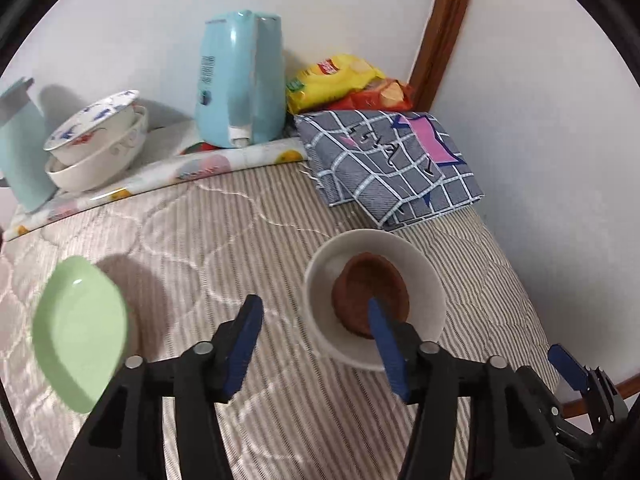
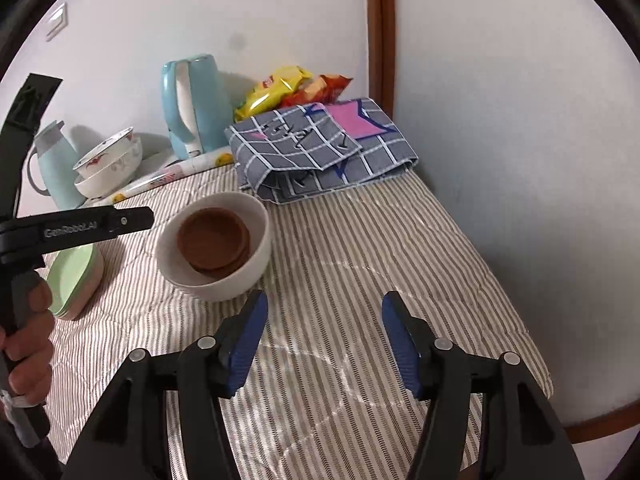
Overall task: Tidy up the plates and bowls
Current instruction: 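Open the left tool and release the brown bowl onto the other brown bowl, then move both tools to the white bowl rim and close on it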
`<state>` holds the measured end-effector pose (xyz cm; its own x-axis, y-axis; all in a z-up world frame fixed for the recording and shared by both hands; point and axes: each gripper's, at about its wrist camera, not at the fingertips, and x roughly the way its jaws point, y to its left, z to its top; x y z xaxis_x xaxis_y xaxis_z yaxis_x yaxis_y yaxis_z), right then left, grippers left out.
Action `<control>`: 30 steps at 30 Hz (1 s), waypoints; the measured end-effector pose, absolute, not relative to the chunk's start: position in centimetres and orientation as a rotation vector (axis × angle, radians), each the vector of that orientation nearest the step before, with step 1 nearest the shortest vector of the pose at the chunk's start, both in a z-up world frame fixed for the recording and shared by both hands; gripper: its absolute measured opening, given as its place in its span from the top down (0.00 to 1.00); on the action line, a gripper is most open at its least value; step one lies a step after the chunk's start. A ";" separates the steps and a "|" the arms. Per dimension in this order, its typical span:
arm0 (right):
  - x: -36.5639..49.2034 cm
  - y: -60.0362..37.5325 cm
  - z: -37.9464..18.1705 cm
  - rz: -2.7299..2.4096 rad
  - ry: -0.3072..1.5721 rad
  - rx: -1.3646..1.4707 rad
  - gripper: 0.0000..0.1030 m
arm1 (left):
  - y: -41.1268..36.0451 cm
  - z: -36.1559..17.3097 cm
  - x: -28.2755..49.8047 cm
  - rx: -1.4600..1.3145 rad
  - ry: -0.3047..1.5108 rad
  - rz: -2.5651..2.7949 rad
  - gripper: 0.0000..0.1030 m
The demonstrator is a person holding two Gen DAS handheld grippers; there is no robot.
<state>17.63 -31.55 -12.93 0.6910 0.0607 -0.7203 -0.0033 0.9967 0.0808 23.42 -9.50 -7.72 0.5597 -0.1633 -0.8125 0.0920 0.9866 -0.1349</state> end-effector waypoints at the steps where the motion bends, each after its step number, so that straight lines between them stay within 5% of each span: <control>1: 17.5 -31.3 -12.8 0.041 0.802 0.076 0.43 | -9.3 -7.5 23.2 -0.079 0.962 -0.144 0.44; 8: 16.7 -29.8 -13.0 0.061 0.812 0.068 0.37 | -7.4 -6.0 20.9 -0.076 0.905 -0.101 0.32; 9: 16.6 -29.5 -13.1 0.059 0.828 0.054 0.30 | -7.2 -5.8 20.5 -0.080 0.893 -0.103 0.32; 18: 15.8 -29.4 -13.2 0.020 0.840 0.085 0.21 | -5.3 -3.9 18.1 -0.081 0.771 -0.135 0.32; 30: 14.9 -29.3 -11.9 -0.018 0.793 0.127 0.17 | -3.9 -3.2 17.2 -0.108 0.732 -0.174 0.32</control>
<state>14.95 -29.34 -11.85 0.7017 0.0317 -0.7118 0.0638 0.9922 0.1071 17.19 -3.93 -3.17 0.7305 -0.1957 -0.6542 0.1206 0.9800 -0.1585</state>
